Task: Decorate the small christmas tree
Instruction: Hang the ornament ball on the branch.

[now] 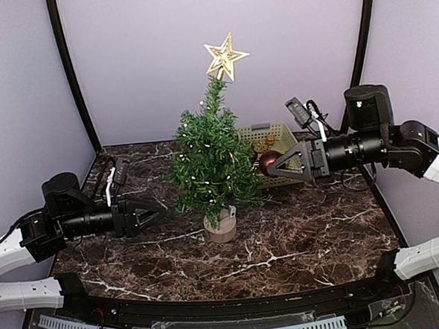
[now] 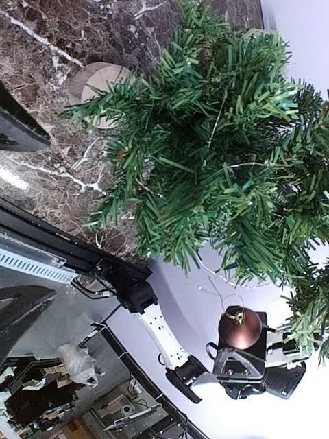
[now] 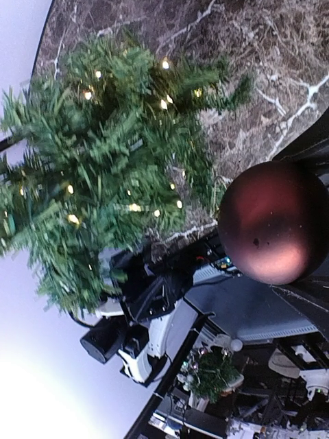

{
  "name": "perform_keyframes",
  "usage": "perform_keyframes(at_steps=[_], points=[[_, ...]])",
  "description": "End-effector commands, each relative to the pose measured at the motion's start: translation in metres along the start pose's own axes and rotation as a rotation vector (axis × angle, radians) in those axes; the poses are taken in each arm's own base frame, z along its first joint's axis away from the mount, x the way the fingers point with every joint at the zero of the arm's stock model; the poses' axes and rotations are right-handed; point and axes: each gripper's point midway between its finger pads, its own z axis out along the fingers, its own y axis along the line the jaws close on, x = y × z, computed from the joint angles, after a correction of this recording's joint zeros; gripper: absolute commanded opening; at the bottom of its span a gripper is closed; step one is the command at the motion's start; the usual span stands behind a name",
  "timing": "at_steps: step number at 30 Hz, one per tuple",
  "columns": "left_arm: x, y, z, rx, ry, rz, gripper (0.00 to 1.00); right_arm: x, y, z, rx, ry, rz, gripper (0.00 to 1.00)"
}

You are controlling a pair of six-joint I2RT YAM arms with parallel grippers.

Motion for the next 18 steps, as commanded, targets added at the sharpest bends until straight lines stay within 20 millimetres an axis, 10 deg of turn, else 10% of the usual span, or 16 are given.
perform_keyframes(at_steps=[1,7,18], points=[[-0.029,-0.017,-0.001,0.018,-0.069,0.001,0.69,-0.012,0.05,-0.002,-0.119,-0.037,-0.026,0.47],[-0.07,-0.044,0.005,0.06,-0.101,0.028,0.69,-0.03,0.089,0.009,-0.179,-0.073,-0.121,0.47],[-0.08,-0.049,0.013,0.059,-0.096,0.063,0.69,-0.064,0.075,0.009,-0.019,-0.166,-0.132,0.5]])
